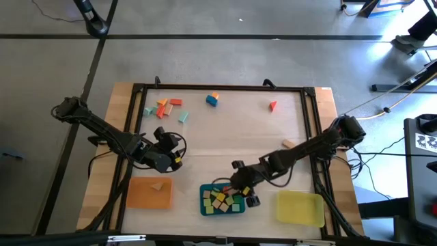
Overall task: Sort blocks by size
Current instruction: Put the brown cube block into the blue bin, then put the blue cube block into the blue bin
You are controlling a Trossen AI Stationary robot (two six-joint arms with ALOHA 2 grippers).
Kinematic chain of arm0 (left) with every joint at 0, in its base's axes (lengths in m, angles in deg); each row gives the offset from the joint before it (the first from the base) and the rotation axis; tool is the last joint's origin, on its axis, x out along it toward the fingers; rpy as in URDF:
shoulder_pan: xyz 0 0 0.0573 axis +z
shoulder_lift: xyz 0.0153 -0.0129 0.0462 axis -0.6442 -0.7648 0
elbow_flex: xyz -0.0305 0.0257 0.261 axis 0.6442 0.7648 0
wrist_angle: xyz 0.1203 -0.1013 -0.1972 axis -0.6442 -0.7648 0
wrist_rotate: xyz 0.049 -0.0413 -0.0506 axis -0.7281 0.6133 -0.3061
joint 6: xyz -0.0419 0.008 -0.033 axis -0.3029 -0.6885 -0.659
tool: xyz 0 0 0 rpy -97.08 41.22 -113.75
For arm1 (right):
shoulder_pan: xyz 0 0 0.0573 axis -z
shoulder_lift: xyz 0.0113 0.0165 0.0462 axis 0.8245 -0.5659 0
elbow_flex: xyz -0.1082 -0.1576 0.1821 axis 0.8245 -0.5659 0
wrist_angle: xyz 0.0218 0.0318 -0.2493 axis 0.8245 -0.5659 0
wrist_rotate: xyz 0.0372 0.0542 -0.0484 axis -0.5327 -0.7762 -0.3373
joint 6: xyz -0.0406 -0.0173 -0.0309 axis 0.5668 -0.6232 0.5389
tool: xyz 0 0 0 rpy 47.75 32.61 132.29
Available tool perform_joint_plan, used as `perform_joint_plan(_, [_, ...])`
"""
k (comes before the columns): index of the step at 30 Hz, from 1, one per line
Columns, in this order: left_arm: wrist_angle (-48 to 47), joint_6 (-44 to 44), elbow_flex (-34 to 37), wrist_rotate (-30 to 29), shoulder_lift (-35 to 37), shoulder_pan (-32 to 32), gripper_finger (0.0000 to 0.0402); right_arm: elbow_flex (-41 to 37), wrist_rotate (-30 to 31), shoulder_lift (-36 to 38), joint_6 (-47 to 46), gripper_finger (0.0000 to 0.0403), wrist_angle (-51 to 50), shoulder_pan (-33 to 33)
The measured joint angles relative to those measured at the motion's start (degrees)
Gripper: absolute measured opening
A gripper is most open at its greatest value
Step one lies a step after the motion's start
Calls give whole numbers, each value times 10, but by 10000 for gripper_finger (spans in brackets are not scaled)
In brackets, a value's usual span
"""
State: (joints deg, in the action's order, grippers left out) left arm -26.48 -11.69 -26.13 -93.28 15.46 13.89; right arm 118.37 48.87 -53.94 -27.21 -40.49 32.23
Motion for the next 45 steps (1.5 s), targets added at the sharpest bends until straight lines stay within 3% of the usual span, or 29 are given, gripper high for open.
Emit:
perform_joint_plan(12, [0,-3,0,0,0,0,205,-34,-9,0,-47,148,72,-5])
perform_joint_plan(22, [-1,-3,0,0,0,0,205,-34,-9,-1,-51,258,70,-3])
perform_joint_plan(27, [0,-3,0,0,0,0,205,-29,-7,16,-52,285,39,17])
perform_joint_plan(33, [0,-5,0,0,0,0,205,0,82,52,-45,279,-60,66])
perform_joint_plan(39, [0,-6,0,0,0,0,205,2,187,68,-16,268,-93,132])
perform_joint_plan(45, [15,-7,0,0,0,6,205,-4,217,66,10,266,-103,214])
